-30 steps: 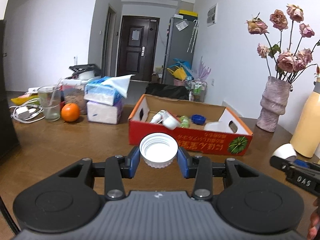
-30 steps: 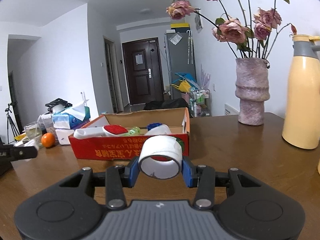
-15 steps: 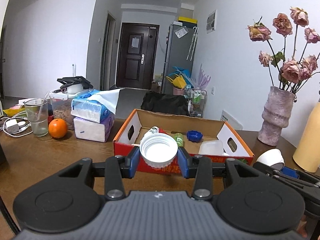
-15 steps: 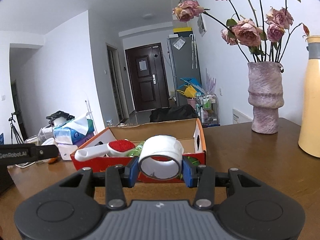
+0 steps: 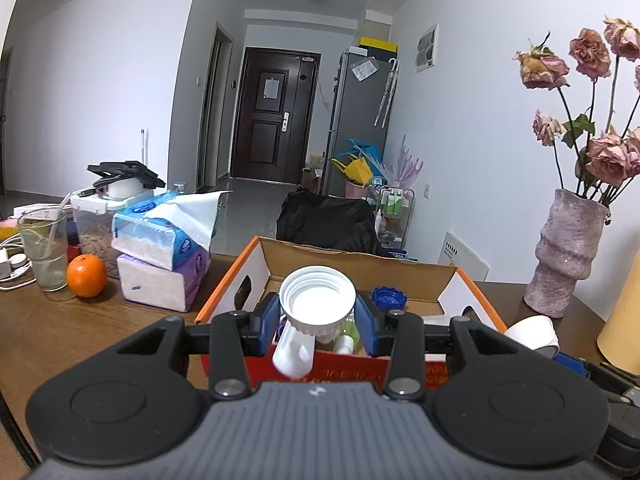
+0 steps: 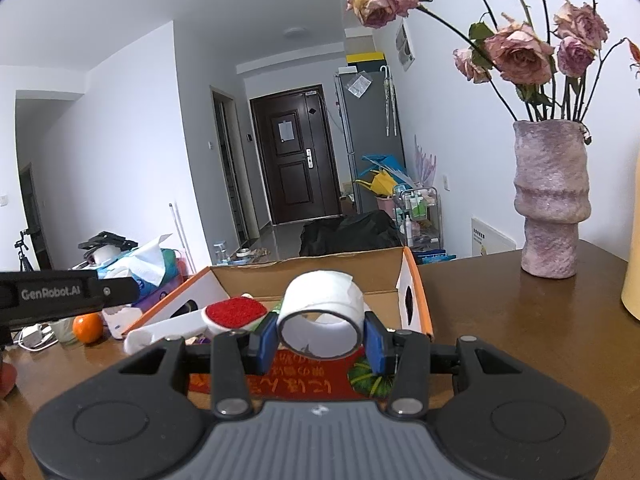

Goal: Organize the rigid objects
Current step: 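Carry the white cap and tape roll over the cardboard box with both tools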

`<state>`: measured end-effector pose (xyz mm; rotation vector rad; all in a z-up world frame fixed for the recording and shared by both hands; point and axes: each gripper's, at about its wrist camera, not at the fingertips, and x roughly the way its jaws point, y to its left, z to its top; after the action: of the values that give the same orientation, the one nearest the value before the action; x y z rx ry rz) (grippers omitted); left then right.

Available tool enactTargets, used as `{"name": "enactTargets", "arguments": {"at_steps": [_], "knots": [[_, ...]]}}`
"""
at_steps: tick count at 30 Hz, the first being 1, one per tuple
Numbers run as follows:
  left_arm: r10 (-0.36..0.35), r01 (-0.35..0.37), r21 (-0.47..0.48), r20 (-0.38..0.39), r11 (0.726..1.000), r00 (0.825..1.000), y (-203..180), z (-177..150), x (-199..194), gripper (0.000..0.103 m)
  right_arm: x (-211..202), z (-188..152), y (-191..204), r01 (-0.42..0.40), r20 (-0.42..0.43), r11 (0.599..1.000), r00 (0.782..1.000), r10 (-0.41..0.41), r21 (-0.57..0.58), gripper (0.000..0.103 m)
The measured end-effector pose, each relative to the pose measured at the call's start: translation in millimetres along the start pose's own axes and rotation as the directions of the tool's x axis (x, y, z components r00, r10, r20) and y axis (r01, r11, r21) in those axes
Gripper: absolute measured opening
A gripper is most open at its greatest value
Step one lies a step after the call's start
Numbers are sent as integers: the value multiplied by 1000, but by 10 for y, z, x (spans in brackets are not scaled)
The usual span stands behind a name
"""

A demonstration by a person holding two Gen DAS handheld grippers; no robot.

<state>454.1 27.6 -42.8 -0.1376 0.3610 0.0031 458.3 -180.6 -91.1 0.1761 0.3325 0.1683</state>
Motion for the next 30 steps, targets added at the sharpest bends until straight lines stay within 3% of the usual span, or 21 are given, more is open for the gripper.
{"name": "enactTargets", "arguments": {"at_steps": [30], "knots": [[9, -8, 31, -38, 999, 999, -68, 289, 1175, 41, 1151, 287, 46, 7, -14, 999, 1000, -8, -42, 43]]}}
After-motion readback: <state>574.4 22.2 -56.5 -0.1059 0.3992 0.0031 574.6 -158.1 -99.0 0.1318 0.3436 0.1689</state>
